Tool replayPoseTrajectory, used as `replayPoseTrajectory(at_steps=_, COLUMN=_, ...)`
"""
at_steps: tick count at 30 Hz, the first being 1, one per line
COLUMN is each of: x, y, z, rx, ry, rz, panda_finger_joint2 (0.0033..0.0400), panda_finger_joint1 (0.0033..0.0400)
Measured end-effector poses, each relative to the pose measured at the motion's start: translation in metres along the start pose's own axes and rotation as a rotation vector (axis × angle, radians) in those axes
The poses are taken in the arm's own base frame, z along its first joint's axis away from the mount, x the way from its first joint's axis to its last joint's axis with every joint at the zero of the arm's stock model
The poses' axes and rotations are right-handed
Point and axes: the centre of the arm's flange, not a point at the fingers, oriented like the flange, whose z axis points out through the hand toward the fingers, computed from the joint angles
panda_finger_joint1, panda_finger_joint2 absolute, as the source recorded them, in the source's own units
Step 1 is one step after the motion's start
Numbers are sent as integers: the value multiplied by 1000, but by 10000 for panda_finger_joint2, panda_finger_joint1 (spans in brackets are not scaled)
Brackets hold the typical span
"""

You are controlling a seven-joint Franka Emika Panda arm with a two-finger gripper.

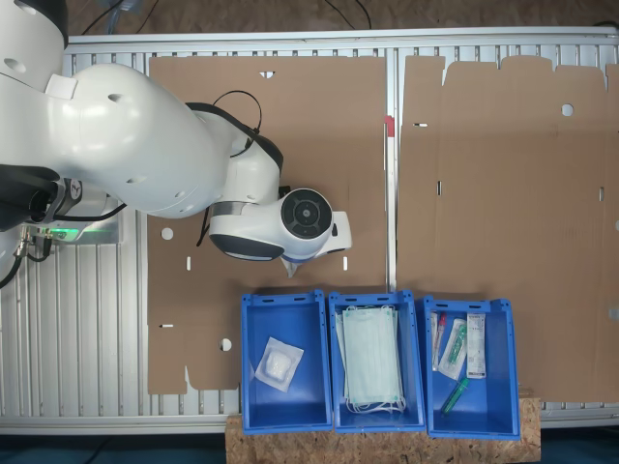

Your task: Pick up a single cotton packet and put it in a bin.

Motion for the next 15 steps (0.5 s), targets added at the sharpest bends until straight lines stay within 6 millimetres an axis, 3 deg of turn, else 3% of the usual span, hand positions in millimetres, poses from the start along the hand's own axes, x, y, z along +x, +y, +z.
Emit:
replayPoseTrajectory(at_steps=7, x=0, y=0, z=0, rx=-1, ry=0, rz=0, panda_finger_joint2=100, panda_finger_joint1=100)
replayPoseTrajectory(at_steps=8, x=0, y=0, z=0, rx=-1, ry=0, rz=0, panda_finger_joint2=53, panda_finger_joint1=53)
replayPoseTrajectory(at_steps=15, x=0, y=0, z=0, rx=-1, ry=0, rz=0, panda_finger_joint2=53, panda_finger_joint1=53)
